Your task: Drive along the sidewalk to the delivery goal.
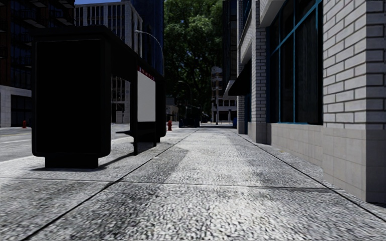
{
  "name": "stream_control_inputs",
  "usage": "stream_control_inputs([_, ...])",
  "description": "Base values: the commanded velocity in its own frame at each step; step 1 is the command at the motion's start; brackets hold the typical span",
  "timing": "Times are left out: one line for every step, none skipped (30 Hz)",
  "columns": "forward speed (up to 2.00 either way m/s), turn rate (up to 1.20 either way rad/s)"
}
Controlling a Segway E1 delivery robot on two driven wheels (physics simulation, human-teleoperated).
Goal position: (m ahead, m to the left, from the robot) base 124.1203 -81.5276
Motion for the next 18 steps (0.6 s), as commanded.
stream_control_inputs([2.0,-0.29])
stream_control_inputs([2.0,-0.29])
stream_control_inputs([2.0,-0.29])
stream_control_inputs([2.0,-0.29])
stream_control_inputs([2.0,-0.29])
stream_control_inputs([2.0,-0.29])
stream_control_inputs([2.0,-0.29])
stream_control_inputs([2.0,-0.29])
stream_control_inputs([2.0,-0.29])
stream_control_inputs([2.0,-0.29])
stream_control_inputs([2.0,-0.29])
stream_control_inputs([2.0,-0.29])
stream_control_inputs([2.0,-0.29])
stream_control_inputs([2.0,-0.29])
stream_control_inputs([2.0,-0.29])
stream_control_inputs([2.0,-0.29])
stream_control_inputs([2.0,-0.21])
stream_control_inputs([2.0,-0.18])
